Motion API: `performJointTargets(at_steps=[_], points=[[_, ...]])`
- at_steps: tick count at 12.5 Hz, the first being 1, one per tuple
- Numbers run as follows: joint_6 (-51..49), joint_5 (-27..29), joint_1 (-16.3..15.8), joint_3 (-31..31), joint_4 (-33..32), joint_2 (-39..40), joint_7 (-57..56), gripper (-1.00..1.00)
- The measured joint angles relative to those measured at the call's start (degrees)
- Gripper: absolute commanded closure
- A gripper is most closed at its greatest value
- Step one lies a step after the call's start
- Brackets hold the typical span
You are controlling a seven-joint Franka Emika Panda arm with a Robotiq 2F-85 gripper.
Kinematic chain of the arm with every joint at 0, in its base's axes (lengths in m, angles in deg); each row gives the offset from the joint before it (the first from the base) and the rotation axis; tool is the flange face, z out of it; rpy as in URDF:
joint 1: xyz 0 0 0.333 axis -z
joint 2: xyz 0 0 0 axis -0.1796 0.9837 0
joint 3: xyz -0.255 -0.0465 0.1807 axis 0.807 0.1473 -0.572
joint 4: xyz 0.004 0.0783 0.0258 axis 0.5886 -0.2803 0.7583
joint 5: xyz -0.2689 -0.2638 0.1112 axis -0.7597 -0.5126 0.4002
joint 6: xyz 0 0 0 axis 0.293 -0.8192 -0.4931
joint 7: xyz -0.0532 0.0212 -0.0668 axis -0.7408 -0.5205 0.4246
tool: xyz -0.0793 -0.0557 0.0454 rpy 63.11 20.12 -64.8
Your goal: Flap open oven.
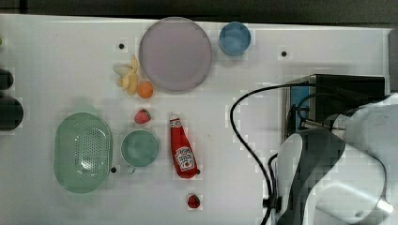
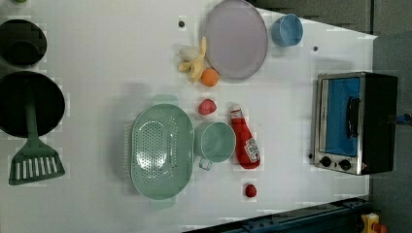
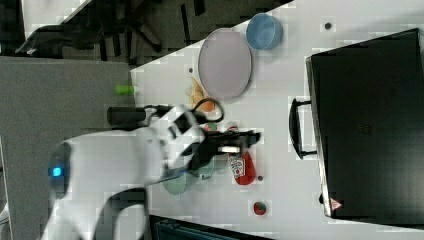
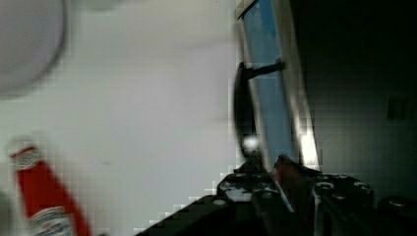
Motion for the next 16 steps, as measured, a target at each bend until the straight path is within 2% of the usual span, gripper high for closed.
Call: performJointTargets(at_steps=[3, 10, 13, 16], points=[[6.6, -0.1, 0.6, 0.5, -3.4, 3.0, -5.8, 0.65], [21.8, -1.1, 0.2, 1.8, -12.0, 9.2, -8.4, 0.65], [25.4, -0.9, 0.6, 1.8, -12.5, 12.0, -8.8, 0.65], [25.9, -3.0, 0.2, 1.7, -12.6, 12.0, -8.6, 0.65]])
